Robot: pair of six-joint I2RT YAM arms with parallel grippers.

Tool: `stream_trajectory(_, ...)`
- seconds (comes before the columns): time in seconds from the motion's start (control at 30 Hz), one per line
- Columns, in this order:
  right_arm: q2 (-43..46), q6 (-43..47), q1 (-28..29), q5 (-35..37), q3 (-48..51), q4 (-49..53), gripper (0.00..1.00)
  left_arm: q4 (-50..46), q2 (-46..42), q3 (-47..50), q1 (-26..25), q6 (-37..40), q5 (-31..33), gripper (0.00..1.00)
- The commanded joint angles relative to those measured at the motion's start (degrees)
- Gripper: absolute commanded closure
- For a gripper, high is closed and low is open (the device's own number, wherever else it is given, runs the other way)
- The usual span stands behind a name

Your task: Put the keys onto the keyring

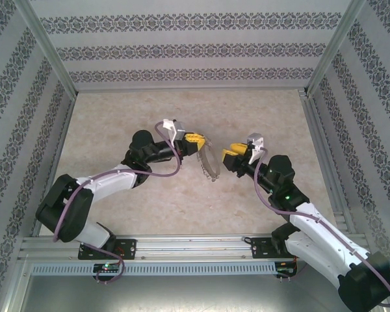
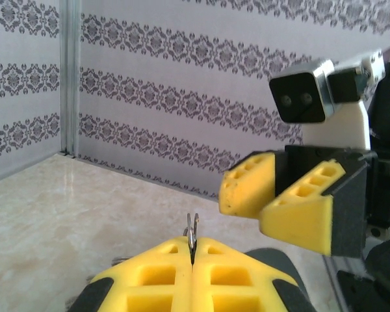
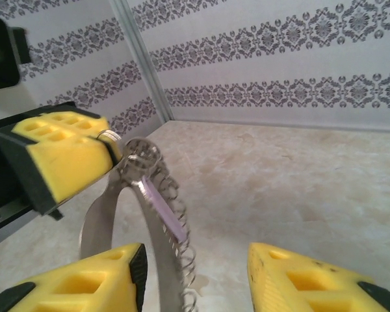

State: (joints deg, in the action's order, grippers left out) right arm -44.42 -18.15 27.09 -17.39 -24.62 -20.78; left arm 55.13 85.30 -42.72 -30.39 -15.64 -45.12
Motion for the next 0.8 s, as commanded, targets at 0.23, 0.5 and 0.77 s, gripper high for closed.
stream_trajectory(0.23,-5.5,-2.3,0.1,-2.8,-2.1,-8.1,0.48,16.7,2.6,0.1,2.5,-13.2,-7.7,1.00)
stream_trajectory(0.5,-11.2,-1.3,2.9,-3.0,-5.1,-11.2,0.46,17.7,3.5,-0.5,2.6,-15.4,-9.4,1.00)
stream_trajectory(0.77,-14.3,0.2,5.8,-1.4,-7.1,-11.5,0.46,19.2,4.2,-1.6,2.8,-17.5,-10.6,1.00)
